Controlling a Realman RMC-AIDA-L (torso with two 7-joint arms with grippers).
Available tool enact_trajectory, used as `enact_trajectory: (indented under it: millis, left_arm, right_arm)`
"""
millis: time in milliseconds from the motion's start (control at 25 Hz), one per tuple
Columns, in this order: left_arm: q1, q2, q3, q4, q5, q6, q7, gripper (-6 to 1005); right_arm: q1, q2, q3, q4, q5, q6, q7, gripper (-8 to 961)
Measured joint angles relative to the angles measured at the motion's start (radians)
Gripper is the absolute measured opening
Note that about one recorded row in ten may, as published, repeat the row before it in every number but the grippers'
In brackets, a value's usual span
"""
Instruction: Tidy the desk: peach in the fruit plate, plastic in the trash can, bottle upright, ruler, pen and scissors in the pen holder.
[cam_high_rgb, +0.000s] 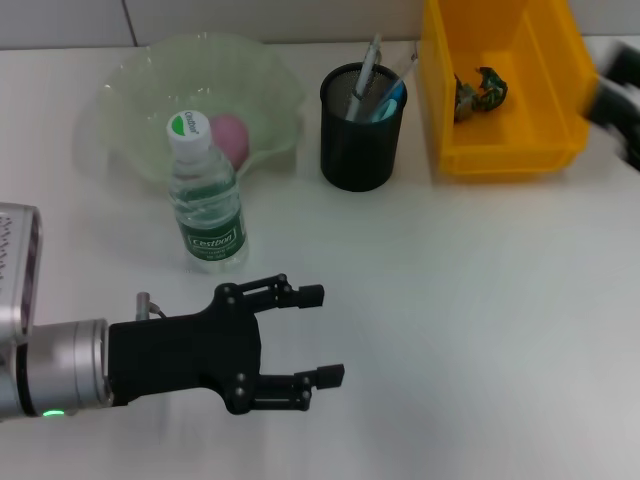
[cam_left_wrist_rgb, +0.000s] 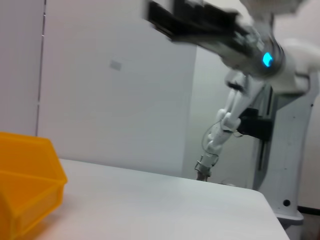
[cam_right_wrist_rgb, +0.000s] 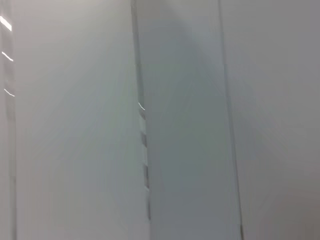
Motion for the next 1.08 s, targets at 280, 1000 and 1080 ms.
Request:
enact_trajectory:
  millis: [280,1000,1080]
  left_arm:
    - [0.006,0.004,-0.027,0.0,0.005,-0.009,0.0,832]
    - [0.004,0.006,-0.015,0.0,0.023,0.021,-0.015,832]
    - [0.004,0.006,-0.015,0.0,0.027,0.024,-0.015,832]
  right_arm:
    - [0.168,-0.004,0.349,0.6,-0.354,-0.436,-0.352,427]
    - [0.282,0.0,0.364,0.777,-0.649,-0.3,-0.458,799]
    - [0.286,0.0,0.364,0.778,-0.652,-0.299,-0.458,800]
